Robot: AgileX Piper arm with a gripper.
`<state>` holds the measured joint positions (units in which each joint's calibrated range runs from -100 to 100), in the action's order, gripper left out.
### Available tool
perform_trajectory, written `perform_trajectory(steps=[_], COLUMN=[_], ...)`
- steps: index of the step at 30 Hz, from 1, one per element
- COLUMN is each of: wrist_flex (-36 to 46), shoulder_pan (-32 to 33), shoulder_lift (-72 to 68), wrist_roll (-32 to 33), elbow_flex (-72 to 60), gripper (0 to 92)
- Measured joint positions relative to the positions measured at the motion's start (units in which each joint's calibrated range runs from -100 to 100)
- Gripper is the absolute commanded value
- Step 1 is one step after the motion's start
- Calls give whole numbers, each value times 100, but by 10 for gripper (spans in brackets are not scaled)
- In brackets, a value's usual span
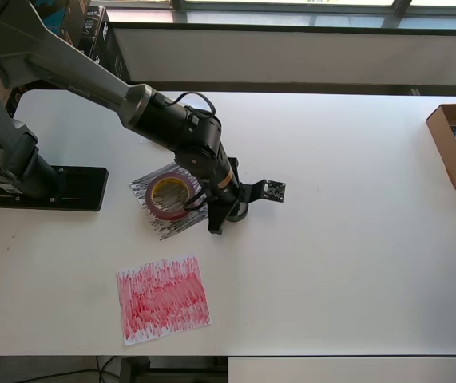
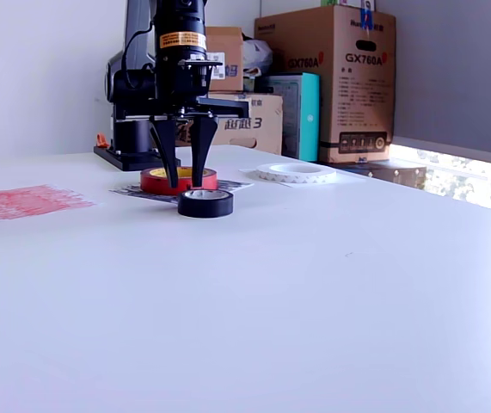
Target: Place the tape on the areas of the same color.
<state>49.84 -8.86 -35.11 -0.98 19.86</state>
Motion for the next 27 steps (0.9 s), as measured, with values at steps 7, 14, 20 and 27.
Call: perform_trajectory(steps=[7,14,20,27], wrist_flex=[0,13,13,-155], shoulder_pan=[0,0,152,4], shoulder_lift=[0,559,1356,2256], wrist_roll=[-14,-43,-403,-1041], elbow_flex=[0,370,1024,1913], gripper=[437,437,437,437])
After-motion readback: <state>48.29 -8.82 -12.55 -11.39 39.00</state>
